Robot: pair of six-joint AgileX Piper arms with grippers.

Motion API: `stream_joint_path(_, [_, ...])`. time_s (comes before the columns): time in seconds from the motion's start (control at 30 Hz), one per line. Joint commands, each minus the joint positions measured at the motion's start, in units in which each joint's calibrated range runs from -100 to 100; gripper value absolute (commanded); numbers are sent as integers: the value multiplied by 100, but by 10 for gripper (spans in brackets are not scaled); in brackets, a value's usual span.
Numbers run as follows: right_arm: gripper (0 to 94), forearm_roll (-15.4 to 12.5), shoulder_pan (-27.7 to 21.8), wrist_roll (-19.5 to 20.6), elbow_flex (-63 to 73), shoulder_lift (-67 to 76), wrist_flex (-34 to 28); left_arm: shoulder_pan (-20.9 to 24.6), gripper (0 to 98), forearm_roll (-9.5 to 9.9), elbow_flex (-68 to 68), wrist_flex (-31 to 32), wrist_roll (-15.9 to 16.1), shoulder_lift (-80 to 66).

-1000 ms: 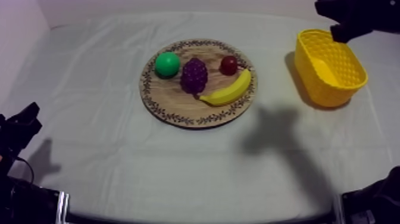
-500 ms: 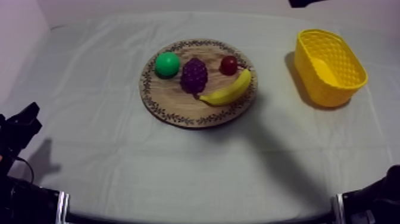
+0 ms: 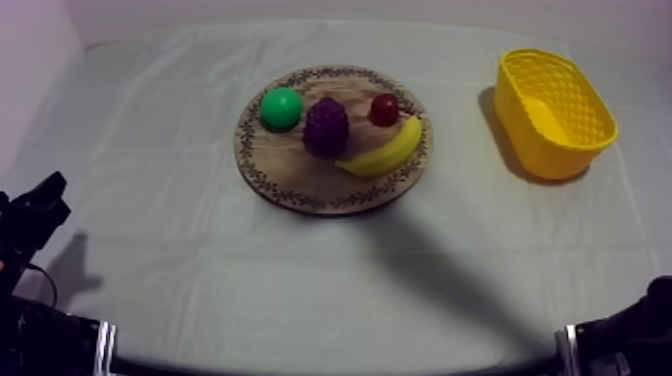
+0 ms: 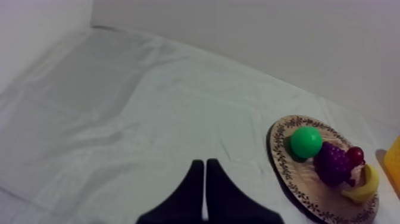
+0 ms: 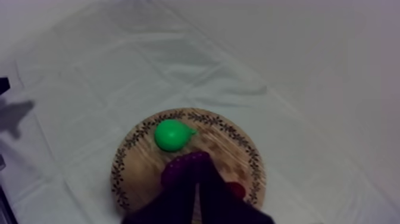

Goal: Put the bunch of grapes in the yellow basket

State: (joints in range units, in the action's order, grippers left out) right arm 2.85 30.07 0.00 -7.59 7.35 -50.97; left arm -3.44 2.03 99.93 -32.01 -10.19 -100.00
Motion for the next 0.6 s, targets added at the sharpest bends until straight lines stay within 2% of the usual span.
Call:
stream_joint_path(0.0, [5,80,41,157,409,-321,-234,1,1,-1,-4,0,-1,0])
stream_joint_path(0.4, [5,259,92,794,2709,-1795,-2262,1,1,-1,-4,0,1,0])
stream_joint_path(0.57, [5,154,-8,947,3636,-2304,-3147,1,1,-1,-4,0,1,0])
